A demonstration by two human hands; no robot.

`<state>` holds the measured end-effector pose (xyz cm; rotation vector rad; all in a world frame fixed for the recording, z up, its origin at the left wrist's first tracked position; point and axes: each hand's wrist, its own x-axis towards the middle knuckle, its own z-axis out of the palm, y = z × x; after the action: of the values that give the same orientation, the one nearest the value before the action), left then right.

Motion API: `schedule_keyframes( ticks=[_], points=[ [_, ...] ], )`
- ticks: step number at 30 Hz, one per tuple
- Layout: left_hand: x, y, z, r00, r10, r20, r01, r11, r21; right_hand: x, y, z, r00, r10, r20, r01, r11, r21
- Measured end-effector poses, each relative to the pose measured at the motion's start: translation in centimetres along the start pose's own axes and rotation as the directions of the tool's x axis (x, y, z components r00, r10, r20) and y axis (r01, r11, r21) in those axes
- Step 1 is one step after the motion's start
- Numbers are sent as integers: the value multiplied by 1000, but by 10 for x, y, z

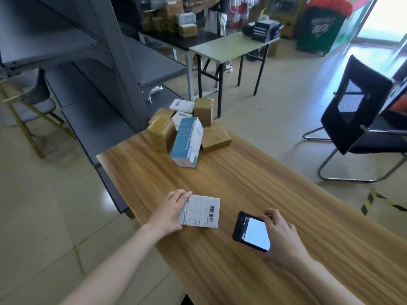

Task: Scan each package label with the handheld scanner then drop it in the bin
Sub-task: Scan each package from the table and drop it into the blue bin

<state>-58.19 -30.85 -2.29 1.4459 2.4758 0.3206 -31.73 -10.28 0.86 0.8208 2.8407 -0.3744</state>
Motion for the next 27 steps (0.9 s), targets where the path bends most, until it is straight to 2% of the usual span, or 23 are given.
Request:
schedule_keyframes(
  ticks=[4,8,15,19,21,23,27],
  points=[
    [1,18,-8,997,68,43,-71,994,87,-15,8,-1,999,-13,-43,10,998,-61],
    [1,31,-11,992,121,29,-124,981,148,-29,15,-5,997,18,-81,-23,998,-61],
    [17,43,-11,979,198,52,-204,967,150,-48,27,-6,991,98,-96,-103,993,-50],
    [39,48,-5,970,240,49,-244,964,103,-57,36,0,972,214,-98,-214,977,15],
    [57,54,-2,962,264,69,-268,961,63,-63,39,3,939,334,-86,-322,938,127],
    [79,64,2,949,303,92,-306,952,22,-71,40,6,874,480,-76,-443,852,279],
    [125,101,17,893,427,140,-423,904,-62,-97,38,21,672,737,-71,-567,574,591]
  ],
)
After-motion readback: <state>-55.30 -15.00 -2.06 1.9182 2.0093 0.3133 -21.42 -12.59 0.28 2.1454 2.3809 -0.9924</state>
